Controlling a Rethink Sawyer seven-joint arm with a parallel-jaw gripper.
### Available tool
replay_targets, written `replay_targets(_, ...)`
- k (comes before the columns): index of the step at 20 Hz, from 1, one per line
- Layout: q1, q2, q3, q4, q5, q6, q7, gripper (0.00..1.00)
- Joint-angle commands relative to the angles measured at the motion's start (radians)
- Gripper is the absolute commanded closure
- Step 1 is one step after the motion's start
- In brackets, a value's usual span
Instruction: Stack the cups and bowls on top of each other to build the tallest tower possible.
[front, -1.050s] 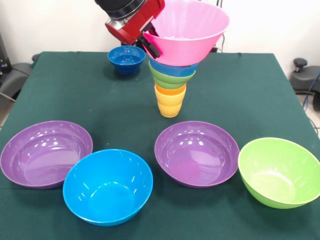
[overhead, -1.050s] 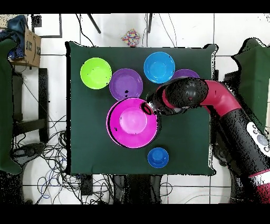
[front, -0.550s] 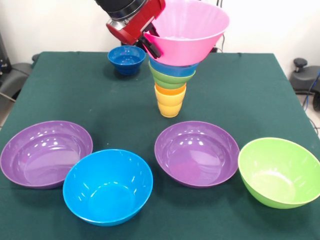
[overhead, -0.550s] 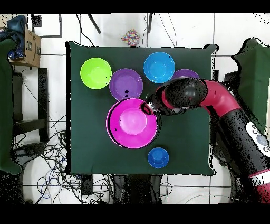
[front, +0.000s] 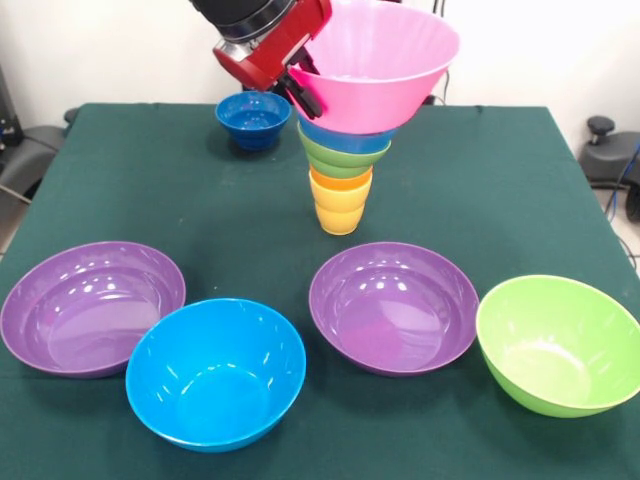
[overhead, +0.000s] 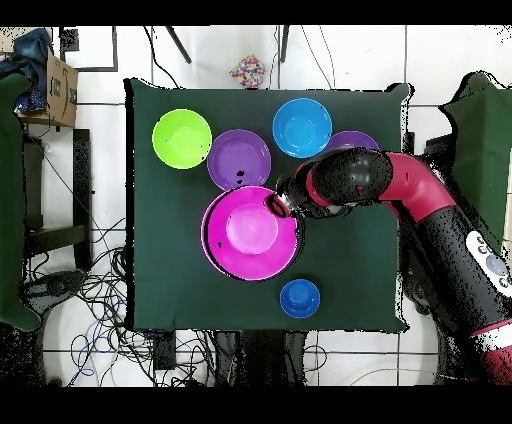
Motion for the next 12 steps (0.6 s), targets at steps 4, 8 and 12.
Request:
replay_targets(4, 0.008, 0.040, -0.057, 0.033, -0.059, -0.076, -0.047, 1.00)
replay_targets(8, 0.009, 0.045, -0.058, 0.032, -0.060, -0.085, -0.052, 1.00)
replay_targets(12, 0.007, 0.045, -0.061, 0.036, -0.063, -0.092, -0.055, 1.00)
